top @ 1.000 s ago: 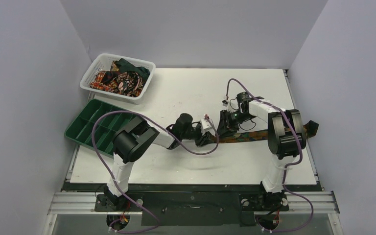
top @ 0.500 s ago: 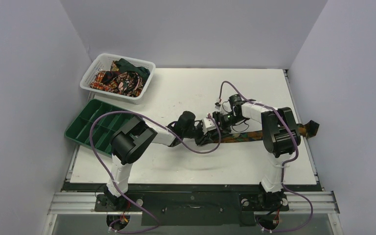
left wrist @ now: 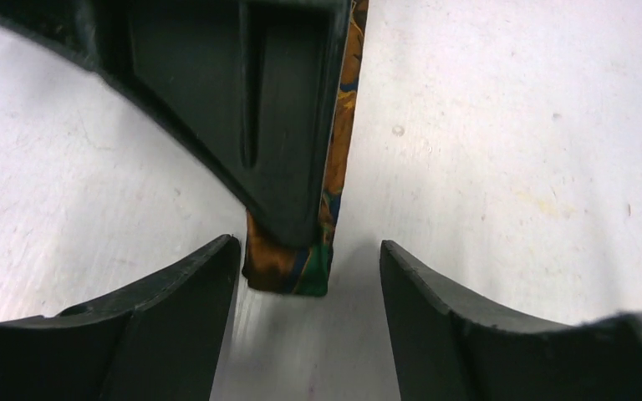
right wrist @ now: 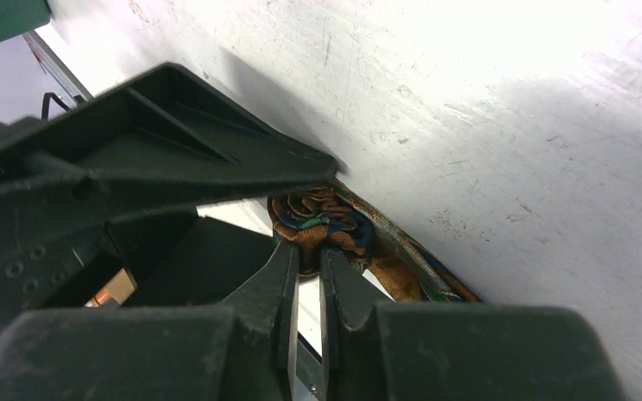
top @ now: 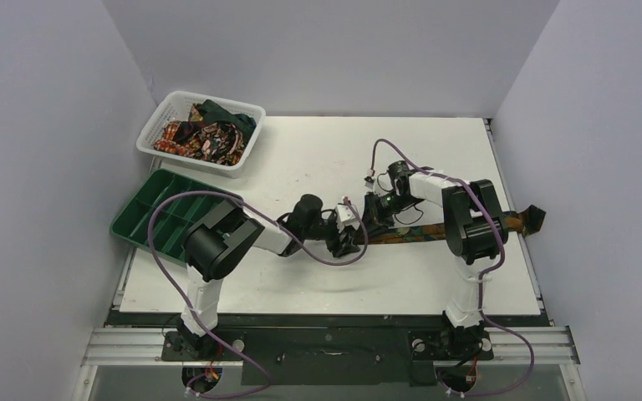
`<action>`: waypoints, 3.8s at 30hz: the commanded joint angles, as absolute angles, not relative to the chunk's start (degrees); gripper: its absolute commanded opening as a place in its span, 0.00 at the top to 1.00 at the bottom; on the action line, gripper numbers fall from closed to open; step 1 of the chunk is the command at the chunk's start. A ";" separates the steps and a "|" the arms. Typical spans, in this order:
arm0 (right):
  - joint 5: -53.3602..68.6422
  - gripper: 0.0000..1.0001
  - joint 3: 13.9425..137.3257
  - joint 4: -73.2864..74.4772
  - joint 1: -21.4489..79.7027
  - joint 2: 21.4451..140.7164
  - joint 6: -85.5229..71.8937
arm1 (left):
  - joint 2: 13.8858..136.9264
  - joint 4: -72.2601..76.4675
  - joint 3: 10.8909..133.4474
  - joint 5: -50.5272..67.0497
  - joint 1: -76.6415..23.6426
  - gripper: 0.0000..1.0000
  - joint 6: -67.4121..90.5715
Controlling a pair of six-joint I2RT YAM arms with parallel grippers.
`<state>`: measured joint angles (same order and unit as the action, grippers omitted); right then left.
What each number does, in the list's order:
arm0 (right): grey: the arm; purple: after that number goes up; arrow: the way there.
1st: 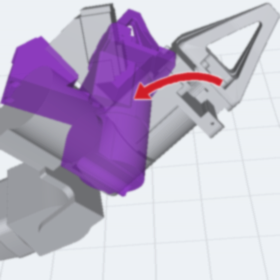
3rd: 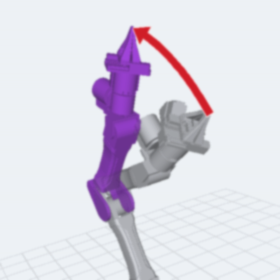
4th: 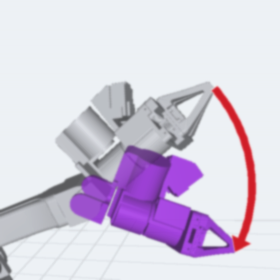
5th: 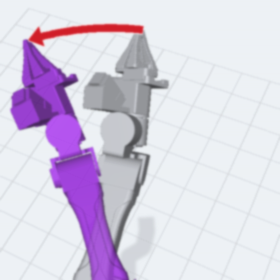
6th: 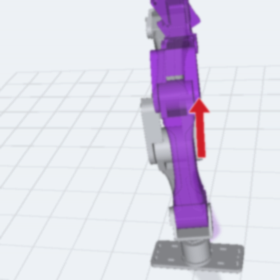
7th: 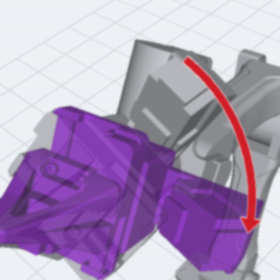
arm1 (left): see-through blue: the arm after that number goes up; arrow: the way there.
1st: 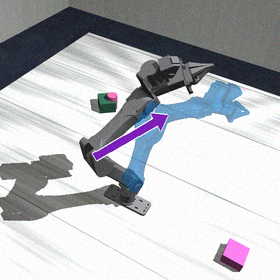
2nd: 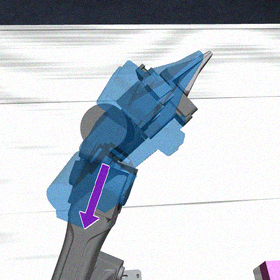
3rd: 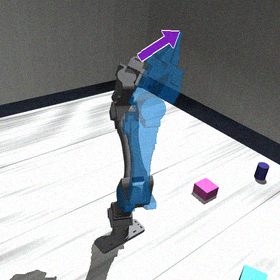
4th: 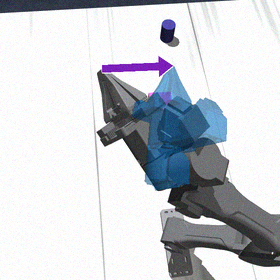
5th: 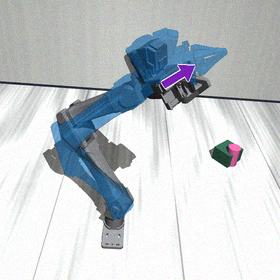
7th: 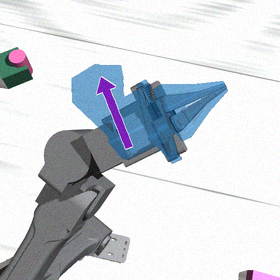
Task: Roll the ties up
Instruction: Roll the tie at the center of the board.
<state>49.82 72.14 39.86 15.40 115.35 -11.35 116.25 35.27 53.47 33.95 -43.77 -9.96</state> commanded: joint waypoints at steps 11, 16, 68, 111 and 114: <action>42.52 1.00 70.61 42.15 8.94 125.65 -4.62 | 125.50 62.94 47.71 37.95 -42.90 0.45 -0.81; 46.15 1.00 70.72 41.91 8.28 126.69 -4.71 | 130.55 68.39 49.57 37.36 -44.04 0.49 2.53; 38.78 0.86 69.75 42.34 6.28 114.20 -4.79 | 122.69 37.50 52.06 30.48 -44.65 1.00 -6.48; 31.79 1.00 68.90 43.76 9.60 116.78 2.47 | 101.90 37.09 45.22 29.58 -40.01 0.03 -4.19; 31.73 1.00 68.72 44.08 9.53 116.47 3.23 | 96.25 44.81 40.30 28.62 -39.11 0.03 -3.10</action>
<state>48.29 70.76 43.48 10.02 113.43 -3.92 105.12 33.45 44.75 29.93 -40.21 -5.58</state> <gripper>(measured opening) 0.034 0.968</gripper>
